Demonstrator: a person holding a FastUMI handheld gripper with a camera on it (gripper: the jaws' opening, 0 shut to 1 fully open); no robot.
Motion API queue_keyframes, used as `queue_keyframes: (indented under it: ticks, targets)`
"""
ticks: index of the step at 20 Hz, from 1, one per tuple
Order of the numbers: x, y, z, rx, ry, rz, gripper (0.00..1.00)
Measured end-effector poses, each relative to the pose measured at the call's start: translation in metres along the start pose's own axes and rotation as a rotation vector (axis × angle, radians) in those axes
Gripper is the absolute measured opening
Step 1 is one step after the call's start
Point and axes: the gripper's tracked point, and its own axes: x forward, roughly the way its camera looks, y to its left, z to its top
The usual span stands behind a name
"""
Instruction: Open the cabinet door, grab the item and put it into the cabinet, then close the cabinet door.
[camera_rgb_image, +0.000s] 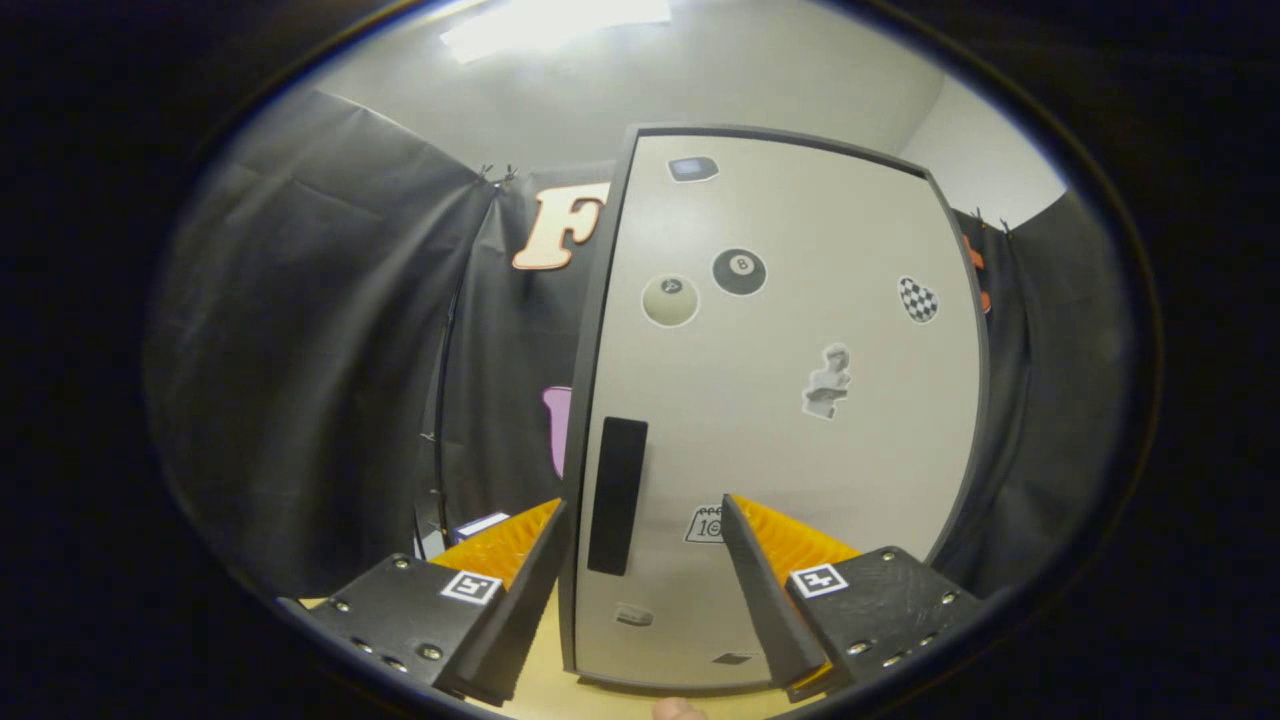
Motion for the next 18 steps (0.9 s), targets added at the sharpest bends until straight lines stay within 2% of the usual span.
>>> queue_keyframes:
  ticks: [9,18]
  targets:
    - [0.034,0.005,-0.024,0.013,0.085,-0.009,0.90]
    - [0.067,0.027,-0.037,-0.070,0.078,-0.018,0.88]
